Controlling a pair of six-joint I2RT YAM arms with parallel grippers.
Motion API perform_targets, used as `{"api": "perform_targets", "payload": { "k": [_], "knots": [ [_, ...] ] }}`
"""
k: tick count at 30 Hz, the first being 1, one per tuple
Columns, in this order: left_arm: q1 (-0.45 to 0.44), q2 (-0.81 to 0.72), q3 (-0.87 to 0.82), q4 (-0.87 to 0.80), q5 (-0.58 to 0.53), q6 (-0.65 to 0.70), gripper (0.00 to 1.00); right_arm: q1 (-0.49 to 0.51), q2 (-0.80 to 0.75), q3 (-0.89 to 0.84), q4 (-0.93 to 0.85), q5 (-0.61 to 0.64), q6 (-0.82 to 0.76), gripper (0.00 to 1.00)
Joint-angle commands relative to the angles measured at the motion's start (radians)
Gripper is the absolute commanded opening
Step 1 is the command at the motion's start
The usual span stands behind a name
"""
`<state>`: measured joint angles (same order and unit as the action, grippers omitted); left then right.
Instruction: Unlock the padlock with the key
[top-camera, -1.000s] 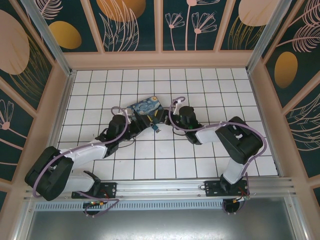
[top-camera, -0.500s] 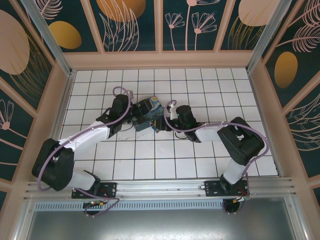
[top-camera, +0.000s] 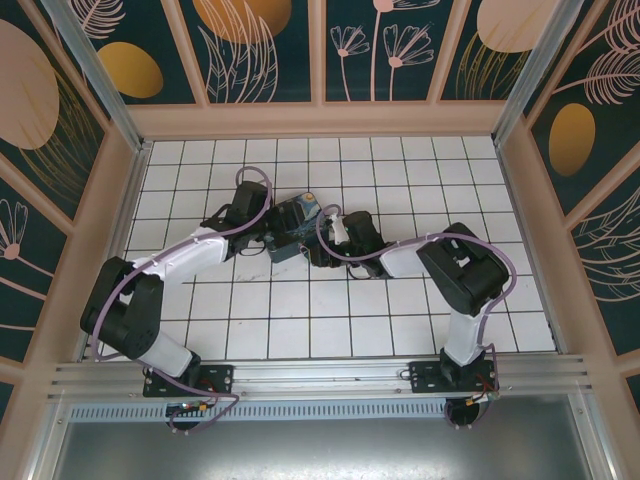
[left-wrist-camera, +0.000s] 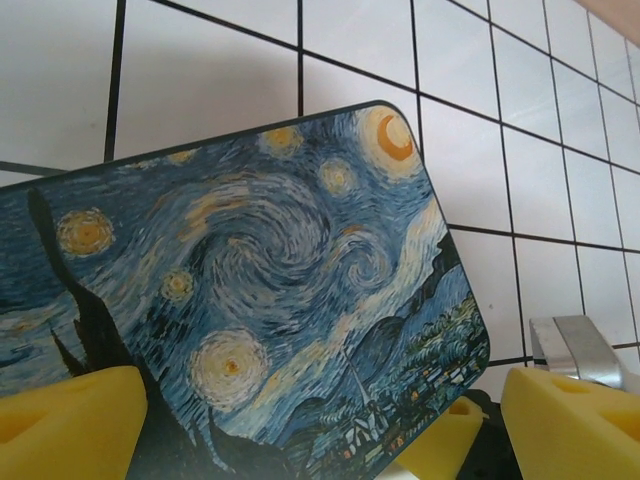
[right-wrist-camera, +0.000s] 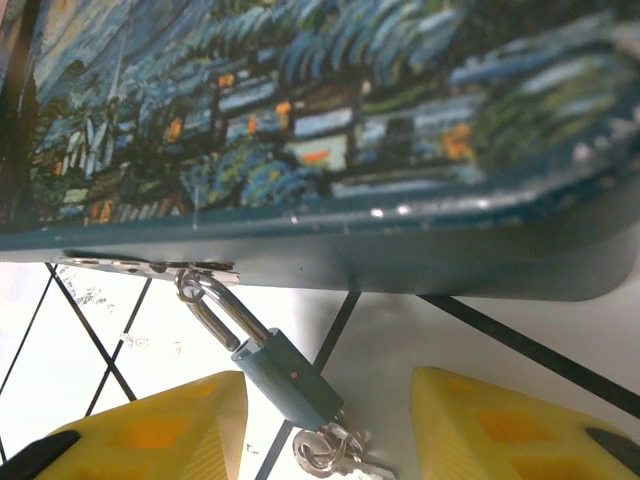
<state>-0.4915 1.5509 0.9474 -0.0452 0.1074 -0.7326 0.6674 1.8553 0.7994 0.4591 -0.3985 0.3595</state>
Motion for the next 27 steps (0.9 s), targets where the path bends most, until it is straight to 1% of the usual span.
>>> {"api": "perform_targets", "payload": {
  "k": [1,7,10,13,17,21,24,27],
  "knots": [
    [0.007,0.011,0.048,-0.015,0.009,0.022,0.92,-0.002,0.021,0.031,0.0,-0.034,-0.03,0.46],
    [0.007,0.021,0.049,-0.008,0.014,0.019,0.91,0.007,0.042,0.054,0.003,-0.047,-0.03,0.41],
    [0.007,0.021,0.046,-0.007,0.012,0.019,0.92,0.011,0.051,0.061,0.003,-0.05,-0.029,0.36],
    [0.008,0.02,0.044,-0.007,0.012,0.021,0.92,0.011,0.05,0.057,0.009,-0.053,-0.025,0.27],
    [0.011,0.022,0.041,-0.011,0.002,0.03,0.92,0.008,0.036,0.04,0.021,-0.048,-0.009,0.1],
    [0.013,0.023,0.044,-0.044,-0.049,0.069,0.92,0.006,0.003,0.007,0.047,-0.045,0.037,0.01],
    [0.013,0.032,0.051,-0.088,-0.113,0.115,0.91,0.003,-0.021,-0.022,0.072,-0.036,0.093,0.0],
    [0.014,0.055,0.056,-0.127,-0.152,0.152,0.9,0.003,-0.034,-0.043,0.096,-0.024,0.155,0.0]
  ]
}}
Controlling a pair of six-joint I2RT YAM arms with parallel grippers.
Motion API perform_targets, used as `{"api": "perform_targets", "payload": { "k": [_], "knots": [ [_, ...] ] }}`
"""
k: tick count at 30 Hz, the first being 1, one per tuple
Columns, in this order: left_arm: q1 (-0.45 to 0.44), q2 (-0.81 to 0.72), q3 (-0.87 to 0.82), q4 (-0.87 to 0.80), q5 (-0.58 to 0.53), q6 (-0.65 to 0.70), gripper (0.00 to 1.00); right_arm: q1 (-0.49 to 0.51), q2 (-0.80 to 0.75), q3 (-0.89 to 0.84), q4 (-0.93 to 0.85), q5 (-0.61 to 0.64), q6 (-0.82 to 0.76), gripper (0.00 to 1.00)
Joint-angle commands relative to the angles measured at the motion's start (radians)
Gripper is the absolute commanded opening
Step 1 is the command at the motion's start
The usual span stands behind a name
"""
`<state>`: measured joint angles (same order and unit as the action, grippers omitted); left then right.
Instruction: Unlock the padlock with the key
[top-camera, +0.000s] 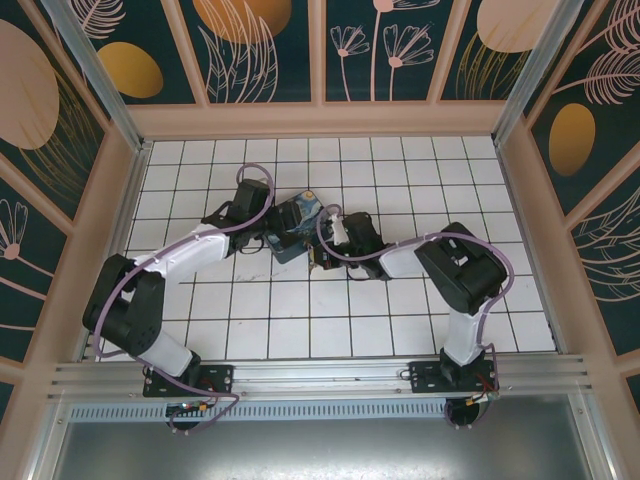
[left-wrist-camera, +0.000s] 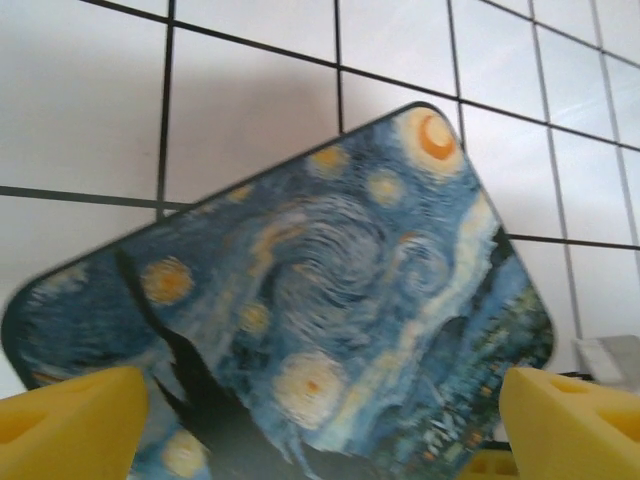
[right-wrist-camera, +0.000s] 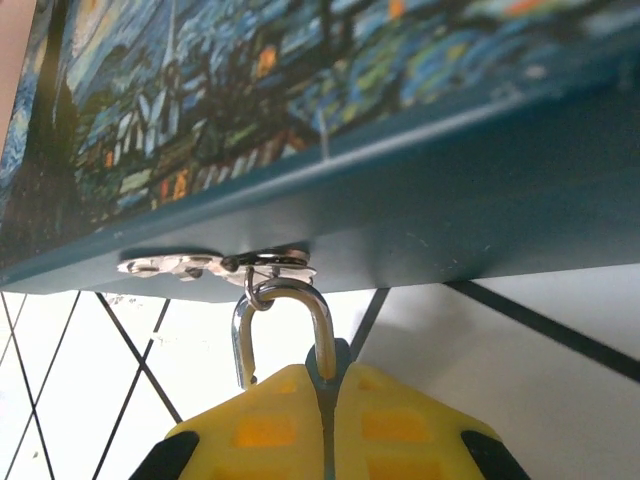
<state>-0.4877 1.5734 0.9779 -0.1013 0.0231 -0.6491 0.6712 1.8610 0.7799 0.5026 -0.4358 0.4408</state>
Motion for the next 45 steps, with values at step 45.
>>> {"api": "perform_targets", "payload": {
  "k": [45],
  "knots": [
    [-0.121,0.316,0.05,-0.265,-0.42,0.233,0.79,0.036,0.006,-0.197,0.443,0.293,0.756,0.0]
  ]
}}
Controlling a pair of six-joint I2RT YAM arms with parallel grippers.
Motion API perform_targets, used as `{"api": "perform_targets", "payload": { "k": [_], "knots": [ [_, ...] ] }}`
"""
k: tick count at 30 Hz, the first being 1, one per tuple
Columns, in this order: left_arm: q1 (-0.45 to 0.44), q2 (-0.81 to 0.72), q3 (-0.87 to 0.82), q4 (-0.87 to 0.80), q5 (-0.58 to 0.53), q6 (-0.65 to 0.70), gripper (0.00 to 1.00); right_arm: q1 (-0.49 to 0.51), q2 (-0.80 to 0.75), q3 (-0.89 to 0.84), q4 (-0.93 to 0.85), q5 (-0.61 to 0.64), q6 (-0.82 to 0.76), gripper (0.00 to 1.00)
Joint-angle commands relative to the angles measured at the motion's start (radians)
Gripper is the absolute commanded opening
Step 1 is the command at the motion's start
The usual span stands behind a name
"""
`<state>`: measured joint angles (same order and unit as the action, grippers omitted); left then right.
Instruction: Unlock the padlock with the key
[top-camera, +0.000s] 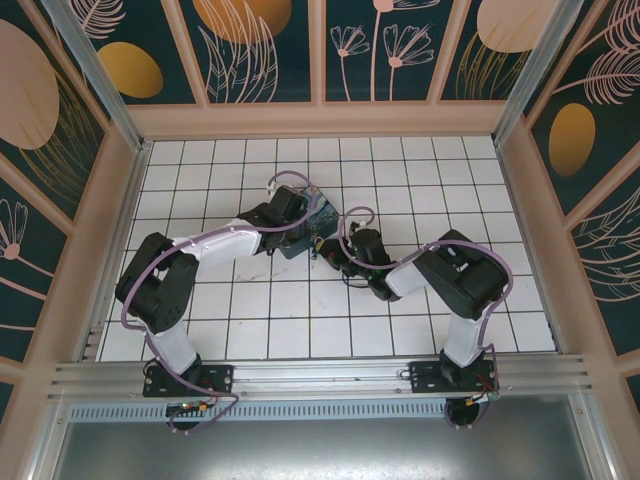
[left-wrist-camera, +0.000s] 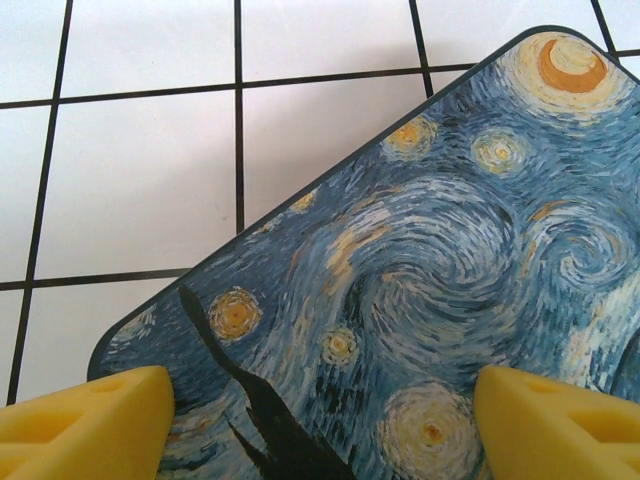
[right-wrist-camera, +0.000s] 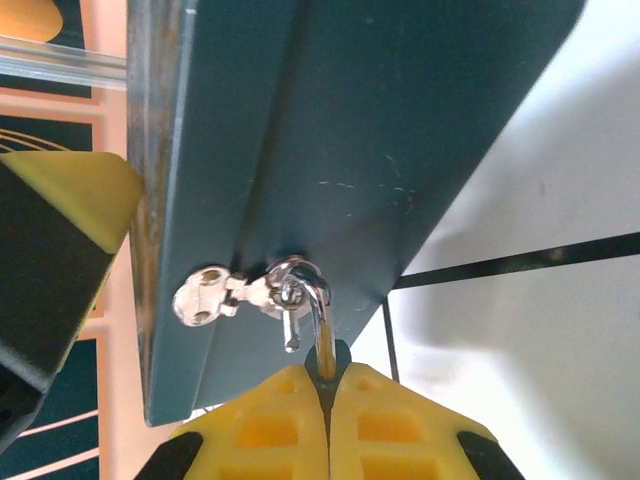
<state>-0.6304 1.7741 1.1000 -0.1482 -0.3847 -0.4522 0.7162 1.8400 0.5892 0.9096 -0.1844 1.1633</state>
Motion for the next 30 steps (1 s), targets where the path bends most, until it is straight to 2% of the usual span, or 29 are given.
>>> {"api": "perform_targets", "payload": {
  "k": [1,10,20,24,26,30],
  "knots": [
    [0.02,0.118,-0.072,-0.218,-0.011,0.038,0.79,-0.009,0.033,-0.007,0.038,0.045,0.038,0.0],
    [0.02,0.137,-0.071,-0.217,0.007,0.044,0.77,-0.032,0.024,-0.02,0.085,0.054,0.045,0.0],
    [0.02,0.171,-0.071,-0.214,0.039,0.048,0.73,-0.039,0.043,0.003,0.168,0.195,0.081,0.0],
    [0.019,0.188,-0.069,-0.213,0.047,0.051,0.71,-0.078,0.057,0.068,0.091,0.204,0.024,0.0],
    [0.019,0.194,-0.068,-0.214,0.049,0.053,0.71,-0.108,0.062,0.13,-0.049,0.167,-0.026,0.0],
    [0.019,0.202,-0.068,-0.212,0.052,0.055,0.7,-0.15,0.073,0.182,-0.177,0.121,-0.109,0.0]
  ]
}}
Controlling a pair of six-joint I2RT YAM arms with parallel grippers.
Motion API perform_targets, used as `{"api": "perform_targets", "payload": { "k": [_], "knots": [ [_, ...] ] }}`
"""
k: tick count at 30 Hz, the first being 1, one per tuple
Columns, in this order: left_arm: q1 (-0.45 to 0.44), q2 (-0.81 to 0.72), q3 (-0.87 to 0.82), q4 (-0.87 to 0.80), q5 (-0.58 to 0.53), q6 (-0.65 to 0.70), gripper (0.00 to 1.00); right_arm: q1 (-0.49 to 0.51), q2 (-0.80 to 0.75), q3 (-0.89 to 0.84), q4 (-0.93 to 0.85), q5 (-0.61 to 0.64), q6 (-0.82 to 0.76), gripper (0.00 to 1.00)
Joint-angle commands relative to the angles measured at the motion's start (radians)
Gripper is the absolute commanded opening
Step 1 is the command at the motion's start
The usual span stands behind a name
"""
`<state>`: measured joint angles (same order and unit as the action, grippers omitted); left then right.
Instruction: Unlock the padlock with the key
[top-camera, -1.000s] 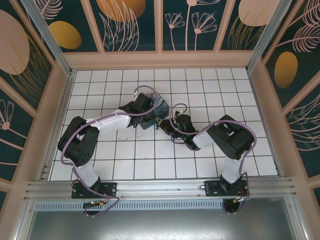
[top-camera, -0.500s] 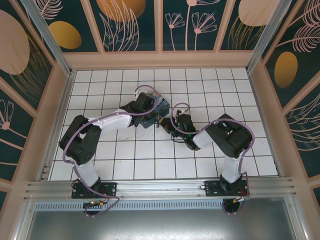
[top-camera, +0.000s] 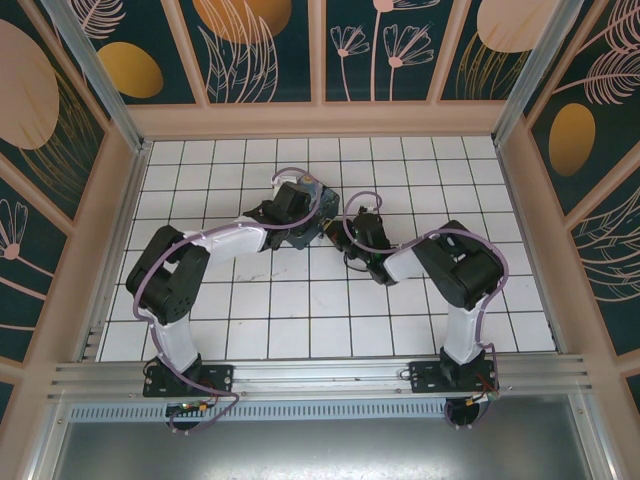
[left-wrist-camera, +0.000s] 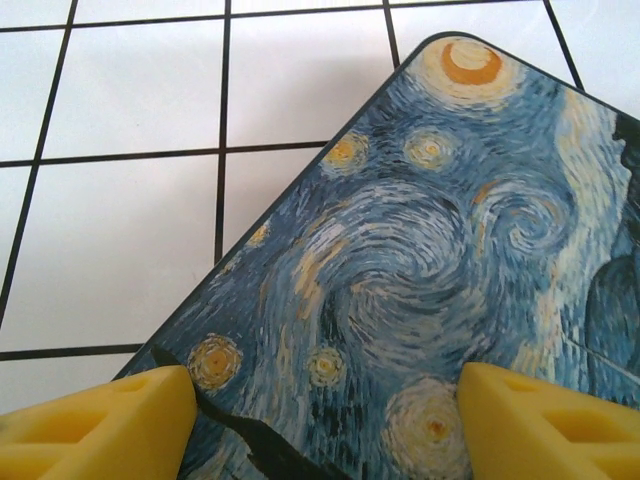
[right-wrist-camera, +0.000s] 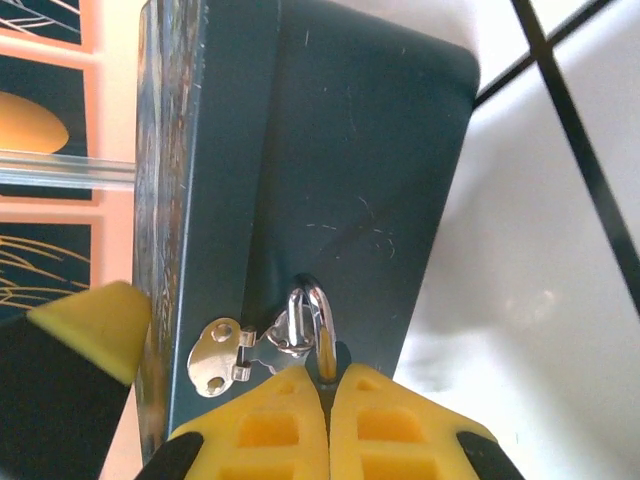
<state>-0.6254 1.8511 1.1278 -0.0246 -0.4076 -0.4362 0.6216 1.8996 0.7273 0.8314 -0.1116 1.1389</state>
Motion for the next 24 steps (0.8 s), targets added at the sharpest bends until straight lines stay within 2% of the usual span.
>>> {"api": "perform_targets", "payload": {
  "k": [1,6,8,10,12,18,22,24],
  "knots": [
    [0.015,0.128,-0.094,-0.334,0.076,0.039,0.7,-0.066,0.019,0.054,-0.129,0.034,-0.098,0.0],
    [0.015,0.134,-0.094,-0.329,0.081,0.037,0.7,-0.069,0.003,0.038,-0.122,0.014,-0.123,0.0],
    [0.015,0.138,-0.094,-0.33,0.084,0.04,0.7,-0.104,-0.009,0.01,-0.081,-0.012,-0.127,0.0],
    [0.015,0.14,-0.094,-0.33,0.081,0.04,0.7,-0.138,-0.014,-0.037,0.083,-0.114,-0.123,0.0],
    [0.014,0.142,-0.095,-0.327,0.084,0.042,0.7,-0.182,0.006,-0.045,0.149,-0.211,-0.084,0.0],
    [0.014,0.149,-0.091,-0.327,0.091,0.043,0.69,-0.211,0.001,-0.074,0.24,-0.245,-0.03,0.0],
    [0.014,0.165,-0.087,-0.325,0.102,0.042,0.66,-0.215,0.067,-0.009,0.287,-0.31,0.023,0.0],
    [0.014,0.172,-0.086,-0.327,0.105,0.044,0.66,-0.227,0.096,-0.002,0.327,-0.288,0.081,0.0]
  ]
}}
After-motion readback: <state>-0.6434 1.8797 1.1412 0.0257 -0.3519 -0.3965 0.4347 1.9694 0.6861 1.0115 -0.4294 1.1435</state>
